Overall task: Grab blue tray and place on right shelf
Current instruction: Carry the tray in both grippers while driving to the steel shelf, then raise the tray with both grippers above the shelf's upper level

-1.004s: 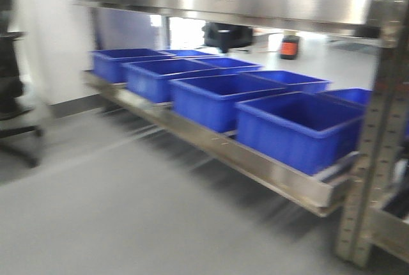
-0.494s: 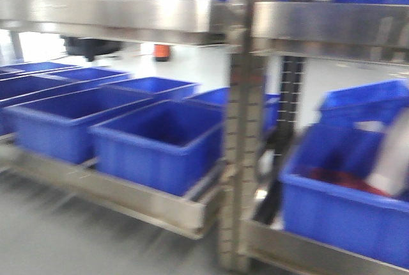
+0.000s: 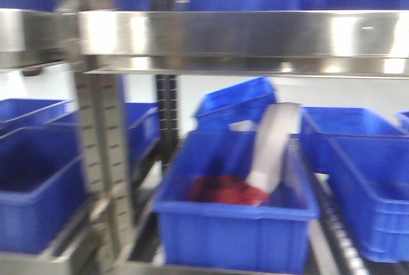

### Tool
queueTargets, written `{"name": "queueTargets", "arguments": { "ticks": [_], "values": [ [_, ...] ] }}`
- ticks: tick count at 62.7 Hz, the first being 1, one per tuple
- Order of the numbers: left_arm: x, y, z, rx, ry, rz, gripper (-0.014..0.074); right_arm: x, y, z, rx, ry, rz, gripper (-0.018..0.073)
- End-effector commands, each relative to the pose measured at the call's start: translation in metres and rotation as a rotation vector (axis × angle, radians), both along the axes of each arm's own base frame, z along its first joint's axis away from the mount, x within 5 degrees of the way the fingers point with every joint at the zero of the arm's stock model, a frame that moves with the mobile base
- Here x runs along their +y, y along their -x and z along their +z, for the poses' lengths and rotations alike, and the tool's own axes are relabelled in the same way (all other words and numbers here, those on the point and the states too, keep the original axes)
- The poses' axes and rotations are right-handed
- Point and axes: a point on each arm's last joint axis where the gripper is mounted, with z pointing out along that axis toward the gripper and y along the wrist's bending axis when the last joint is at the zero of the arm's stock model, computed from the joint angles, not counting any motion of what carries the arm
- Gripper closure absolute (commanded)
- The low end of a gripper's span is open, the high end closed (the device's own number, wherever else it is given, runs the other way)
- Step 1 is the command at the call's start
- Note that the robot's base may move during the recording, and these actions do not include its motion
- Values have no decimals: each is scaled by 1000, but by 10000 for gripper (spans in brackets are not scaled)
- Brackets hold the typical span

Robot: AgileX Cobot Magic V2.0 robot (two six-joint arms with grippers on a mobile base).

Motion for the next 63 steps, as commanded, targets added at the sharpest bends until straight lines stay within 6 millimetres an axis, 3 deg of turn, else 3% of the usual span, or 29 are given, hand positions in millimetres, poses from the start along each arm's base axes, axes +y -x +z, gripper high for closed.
{"name": "queueTargets", "arguments": {
  "ticks": [1,63],
  "values": [
    [12,14,17,-33,-20,2,645,-6,7,21,-127,25,10,502],
    [12,14,17,-33,-20,4,645,-6,7,21,-127,25,10,502]
  ]
}}
